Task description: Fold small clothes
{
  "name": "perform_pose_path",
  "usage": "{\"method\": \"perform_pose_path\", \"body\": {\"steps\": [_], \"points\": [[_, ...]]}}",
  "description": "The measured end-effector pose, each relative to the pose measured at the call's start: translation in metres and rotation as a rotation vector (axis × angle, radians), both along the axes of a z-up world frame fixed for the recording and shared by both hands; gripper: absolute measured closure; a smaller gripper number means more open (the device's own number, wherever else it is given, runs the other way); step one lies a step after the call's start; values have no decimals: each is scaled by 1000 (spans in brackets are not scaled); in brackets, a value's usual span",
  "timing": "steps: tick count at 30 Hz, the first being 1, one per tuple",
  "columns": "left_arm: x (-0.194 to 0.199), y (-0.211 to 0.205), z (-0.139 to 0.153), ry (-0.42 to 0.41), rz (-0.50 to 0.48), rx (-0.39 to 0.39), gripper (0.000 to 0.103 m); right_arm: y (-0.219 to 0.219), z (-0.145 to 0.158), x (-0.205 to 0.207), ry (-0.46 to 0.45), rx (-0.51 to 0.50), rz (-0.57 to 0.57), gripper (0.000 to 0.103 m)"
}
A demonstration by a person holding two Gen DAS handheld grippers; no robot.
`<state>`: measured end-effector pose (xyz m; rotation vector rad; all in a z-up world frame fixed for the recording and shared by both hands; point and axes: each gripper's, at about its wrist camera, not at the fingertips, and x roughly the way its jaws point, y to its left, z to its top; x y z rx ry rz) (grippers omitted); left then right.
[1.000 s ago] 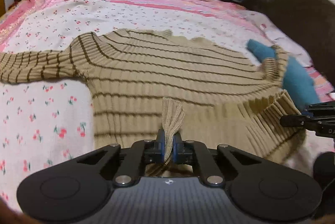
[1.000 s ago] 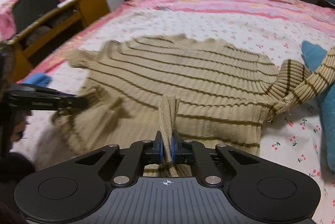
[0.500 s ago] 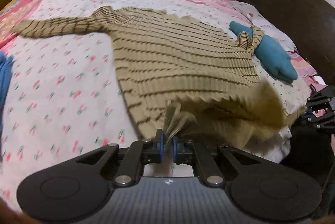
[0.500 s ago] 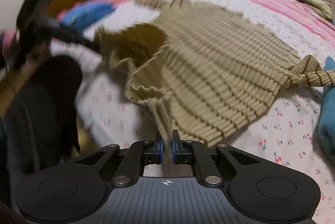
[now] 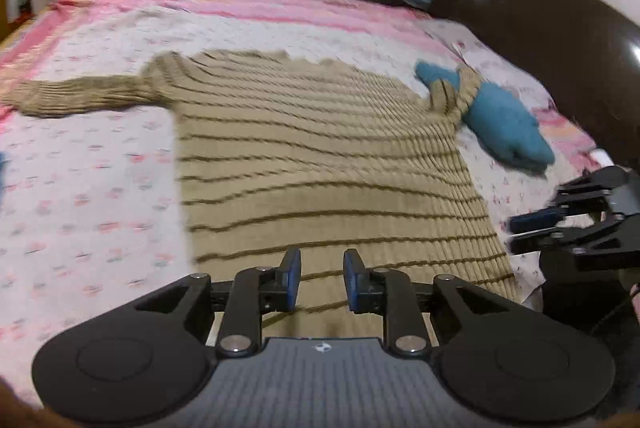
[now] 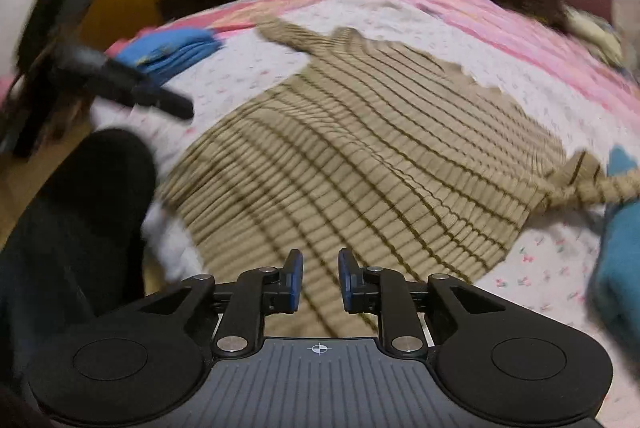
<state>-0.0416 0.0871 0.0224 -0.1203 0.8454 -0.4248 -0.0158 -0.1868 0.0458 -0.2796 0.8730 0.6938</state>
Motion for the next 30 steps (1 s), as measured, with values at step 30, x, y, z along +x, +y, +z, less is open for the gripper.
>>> {"method": "perform_pose_path", "body": {"steps": [30], "points": [[77, -89, -36, 128, 19, 196, 62, -34, -23, 69, 54, 89, -298, 82]]}}
